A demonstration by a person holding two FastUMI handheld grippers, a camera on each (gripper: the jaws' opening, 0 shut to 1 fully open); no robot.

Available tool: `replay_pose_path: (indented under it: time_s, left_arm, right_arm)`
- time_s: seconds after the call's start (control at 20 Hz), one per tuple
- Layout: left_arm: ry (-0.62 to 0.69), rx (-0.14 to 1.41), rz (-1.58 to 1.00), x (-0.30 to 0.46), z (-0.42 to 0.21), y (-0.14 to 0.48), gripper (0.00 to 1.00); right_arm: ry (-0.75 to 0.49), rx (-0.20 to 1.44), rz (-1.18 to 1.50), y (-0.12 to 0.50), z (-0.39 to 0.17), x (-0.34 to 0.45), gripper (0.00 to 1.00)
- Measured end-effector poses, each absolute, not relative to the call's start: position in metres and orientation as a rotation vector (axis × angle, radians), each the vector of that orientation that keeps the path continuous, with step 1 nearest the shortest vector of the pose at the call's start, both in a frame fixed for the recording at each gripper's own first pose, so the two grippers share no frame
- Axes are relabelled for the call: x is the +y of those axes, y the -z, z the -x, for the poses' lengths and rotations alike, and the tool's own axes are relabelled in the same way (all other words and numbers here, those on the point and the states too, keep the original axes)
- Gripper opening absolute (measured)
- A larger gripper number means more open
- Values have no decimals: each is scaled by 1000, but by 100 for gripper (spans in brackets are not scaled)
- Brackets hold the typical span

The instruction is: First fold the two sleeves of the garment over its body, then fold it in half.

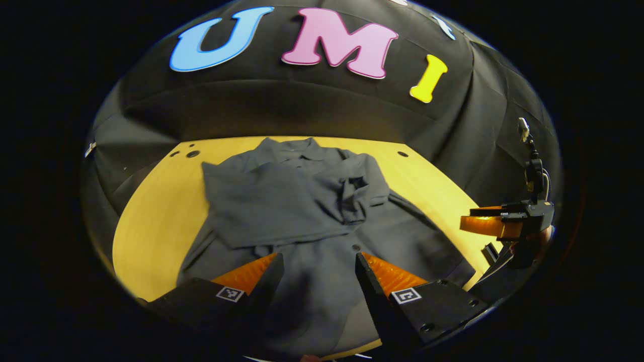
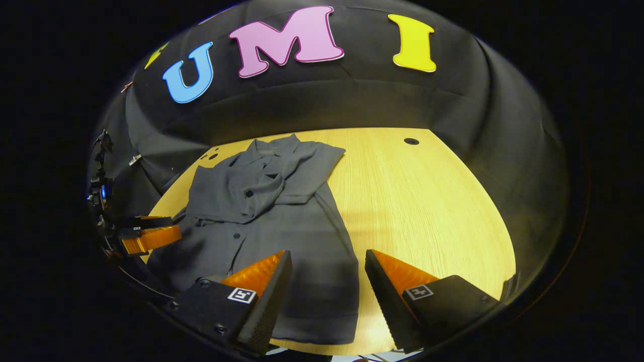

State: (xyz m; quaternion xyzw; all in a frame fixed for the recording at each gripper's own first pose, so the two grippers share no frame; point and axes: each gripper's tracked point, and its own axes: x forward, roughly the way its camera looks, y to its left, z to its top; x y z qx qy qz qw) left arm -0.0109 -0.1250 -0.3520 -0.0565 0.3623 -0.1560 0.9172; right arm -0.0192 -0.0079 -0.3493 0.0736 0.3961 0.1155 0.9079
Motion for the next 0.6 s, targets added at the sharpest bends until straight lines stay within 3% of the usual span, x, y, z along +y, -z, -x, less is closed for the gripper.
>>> replay_pose_path:
  time_s: [0.6]
  left_arm:
    - [129,913,60,-5,103,408,92]
  right_arm:
    - [-153,959,-108,389,91,-13,92]
